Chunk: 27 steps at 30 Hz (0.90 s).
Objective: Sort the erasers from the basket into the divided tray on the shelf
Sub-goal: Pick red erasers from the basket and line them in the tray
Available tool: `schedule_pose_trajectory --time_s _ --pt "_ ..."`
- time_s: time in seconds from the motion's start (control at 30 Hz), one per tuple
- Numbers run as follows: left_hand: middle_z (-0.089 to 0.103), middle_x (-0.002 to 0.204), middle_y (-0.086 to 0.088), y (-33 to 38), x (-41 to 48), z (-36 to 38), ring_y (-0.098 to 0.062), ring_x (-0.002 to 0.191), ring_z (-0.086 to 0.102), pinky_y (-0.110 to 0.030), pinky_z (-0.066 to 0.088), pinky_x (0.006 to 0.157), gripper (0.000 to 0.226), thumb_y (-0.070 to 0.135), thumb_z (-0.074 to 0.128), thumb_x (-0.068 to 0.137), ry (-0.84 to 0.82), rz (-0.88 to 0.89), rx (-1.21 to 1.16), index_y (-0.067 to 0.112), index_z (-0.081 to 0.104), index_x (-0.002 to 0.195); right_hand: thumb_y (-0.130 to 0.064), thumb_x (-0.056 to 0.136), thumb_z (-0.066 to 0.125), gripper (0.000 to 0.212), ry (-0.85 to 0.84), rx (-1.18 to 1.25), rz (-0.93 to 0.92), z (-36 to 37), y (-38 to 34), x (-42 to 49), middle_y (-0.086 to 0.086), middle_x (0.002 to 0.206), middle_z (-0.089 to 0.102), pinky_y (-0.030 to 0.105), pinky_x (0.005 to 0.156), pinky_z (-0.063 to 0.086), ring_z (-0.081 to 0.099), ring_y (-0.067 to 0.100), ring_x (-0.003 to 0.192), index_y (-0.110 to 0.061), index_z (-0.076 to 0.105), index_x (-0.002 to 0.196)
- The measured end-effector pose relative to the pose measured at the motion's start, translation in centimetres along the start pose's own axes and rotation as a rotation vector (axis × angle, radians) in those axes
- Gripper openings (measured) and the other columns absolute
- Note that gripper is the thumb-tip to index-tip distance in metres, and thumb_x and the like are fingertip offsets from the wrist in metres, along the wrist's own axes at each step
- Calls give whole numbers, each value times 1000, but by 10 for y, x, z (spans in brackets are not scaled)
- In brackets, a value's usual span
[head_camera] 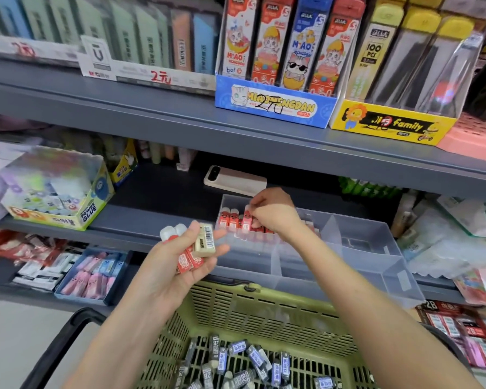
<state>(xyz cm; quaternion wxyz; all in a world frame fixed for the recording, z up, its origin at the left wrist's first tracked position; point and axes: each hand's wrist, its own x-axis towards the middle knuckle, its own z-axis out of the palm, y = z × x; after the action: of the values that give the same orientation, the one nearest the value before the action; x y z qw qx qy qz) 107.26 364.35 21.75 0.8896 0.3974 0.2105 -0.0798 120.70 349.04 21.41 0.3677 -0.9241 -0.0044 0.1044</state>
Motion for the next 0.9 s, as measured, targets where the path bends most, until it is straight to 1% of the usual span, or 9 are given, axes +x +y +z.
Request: schedule_pose_trajectory --time_s 0.07,0.23,0.33,0.4,0.47,0.57,0.7,0.8,0.9 --pt "72 103 -17 3 1 -2 -28 84 72 -22 52 46 33 25 62 74 -28 -13 -36 3 60 98 -3 86 57 15 -39 -78 -6 5 0 3 8 78 71 30 74 56 71 20 74 -9 70 87" --pt "71 101 -21 7 0 -2 -29 87 72 -25 55 51 50 19 63 73 -65 -8 -138 -3 53 117 -18 89 60 17 -59 -362 -58 8 -7 4 6 106 70 30 92 49 64 25 100 -10 71 98" --pt "71 100 -20 8 -1 -2 -26 85 72 -25 55 51 46 18 67 69 -47 -7 -99 -2 57 108 -28 91 57 20 137 -457 -173 7 -13 -15 4 106 68 28 85 45 60 24 100 -16 69 101" --pt "72 96 -19 7 -3 -3 -22 80 71 -23 52 50 29 21 70 67 -74 15 68 2 69 89 -35 91 55 23 162 -150 -341 2 -19 -37 3 92 71 30 79 46 63 22 88 -18 71 91" --pt "73 89 -16 7 -7 0 -18 76 70 -20 51 50 18 26 71 66 -144 45 260 12 75 77 -37 89 58 21 -75 182 -446 -7 -28 -62 -2 86 72 27 76 49 65 14 84 -23 73 88" --pt "74 91 -13 4 -11 6 -17 79 71 -19 51 56 34 32 73 61 -227 48 455 14 73 90 -30 85 66 11 -293 121 -516 -16 -34 -84 -8 88 67 20 72 46 62 7 80 -25 74 91" --pt "74 91 -13 -1 -16 16 -17 79 69 -18 48 54 22 19 71 76 -346 7 570 15 70 97 -20 79 72 5 -281 156 -458 -24 -25 -93 -2 85 65 32 72 49 60 16 74 -20 72 84" --pt "74 90 -15 -5 -18 23 -17 76 69 -16 45 50 30 22 73 71 -397 -19 574 10 68 99 -16 83 69 2 -418 400 -344 -28 -9 -101 1 78 63 31 69 45 55 14 71 -17 68 84" --pt "74 91 -15 -9 -18 25 -16 76 70 -16 46 50 38 27 72 67 -379 -38 586 9 66 100 -11 86 62 8 -340 666 -274 -33 5 -93 0 72 65 22 58 43 55 10 65 -14 67 80"
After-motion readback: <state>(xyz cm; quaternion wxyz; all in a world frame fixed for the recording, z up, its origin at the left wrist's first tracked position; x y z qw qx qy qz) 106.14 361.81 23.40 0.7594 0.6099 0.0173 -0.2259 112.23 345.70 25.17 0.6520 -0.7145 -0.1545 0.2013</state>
